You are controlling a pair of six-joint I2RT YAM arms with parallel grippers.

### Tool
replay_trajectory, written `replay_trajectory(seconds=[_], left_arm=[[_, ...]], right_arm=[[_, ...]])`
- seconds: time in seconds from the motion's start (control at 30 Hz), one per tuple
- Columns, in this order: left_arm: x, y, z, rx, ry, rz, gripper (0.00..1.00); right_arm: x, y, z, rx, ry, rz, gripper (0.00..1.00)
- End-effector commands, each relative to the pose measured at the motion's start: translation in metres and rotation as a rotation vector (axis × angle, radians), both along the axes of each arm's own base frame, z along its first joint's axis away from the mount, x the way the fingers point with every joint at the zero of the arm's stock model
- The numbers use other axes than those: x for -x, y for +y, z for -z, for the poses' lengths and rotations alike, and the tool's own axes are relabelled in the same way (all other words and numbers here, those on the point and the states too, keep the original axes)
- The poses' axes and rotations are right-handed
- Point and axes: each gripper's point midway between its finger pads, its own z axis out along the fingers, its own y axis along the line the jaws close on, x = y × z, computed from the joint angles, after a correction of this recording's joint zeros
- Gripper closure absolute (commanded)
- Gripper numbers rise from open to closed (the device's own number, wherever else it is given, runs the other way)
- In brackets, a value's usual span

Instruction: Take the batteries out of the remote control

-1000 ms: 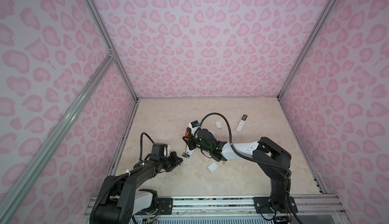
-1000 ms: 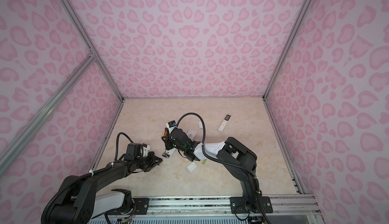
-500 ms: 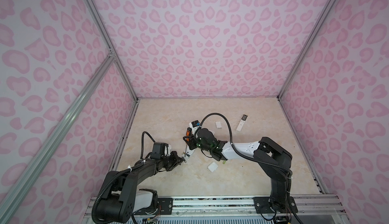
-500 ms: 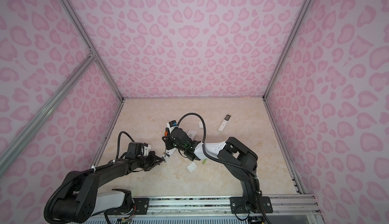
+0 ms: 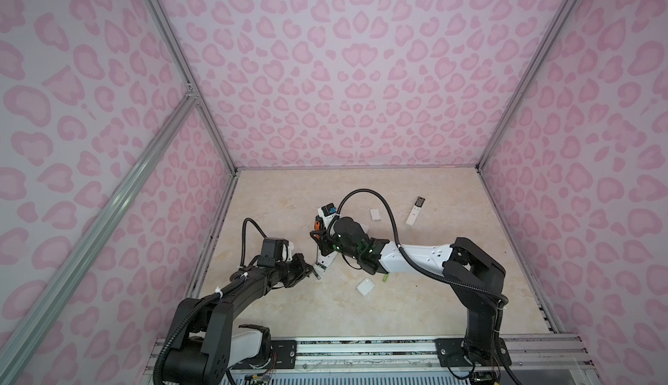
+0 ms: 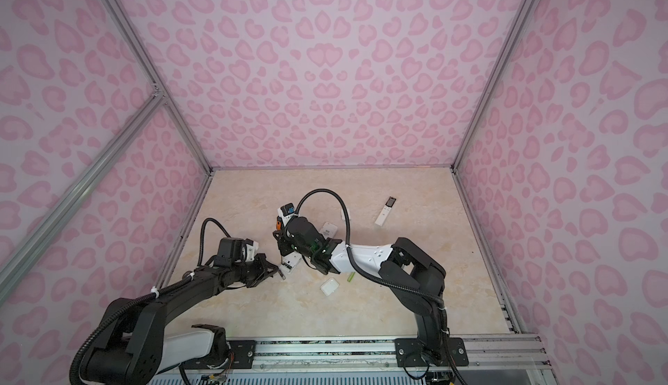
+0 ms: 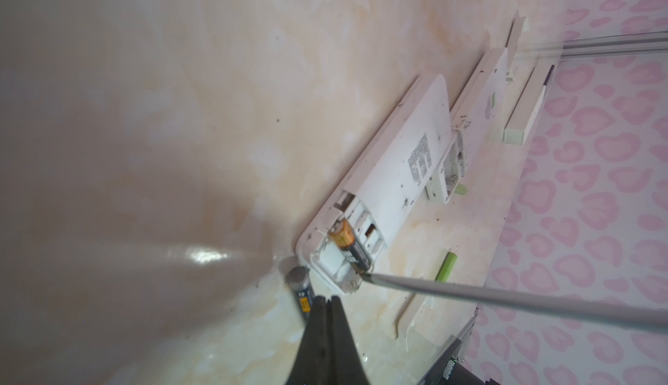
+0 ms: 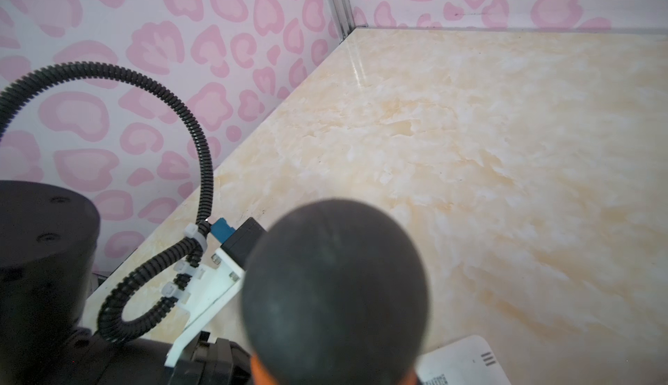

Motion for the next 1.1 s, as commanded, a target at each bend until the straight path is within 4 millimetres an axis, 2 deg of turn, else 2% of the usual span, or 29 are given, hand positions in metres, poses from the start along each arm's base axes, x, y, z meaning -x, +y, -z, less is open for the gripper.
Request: replay_trajectory(seconds=[0.0,0.13,1.07], left_arm=[[0.011,0.001,0.01,-0.006,0.036,0.01,0.96],[0.017,0.002,0.017,-0.011,0.059,0.012,0.96],[0.016,-0.001,0.034,-0.014,0.113,0.003,0.96]], right_arm=[[-0.004,0.0,0.002,0.028,-0.032,-0.001,1.0],[-0.005,0.0,0.003,0.044,-0.048,0.001,1.0],[0.008,-0.001,0.022,0.13,-0.066,-0.04,1.0]])
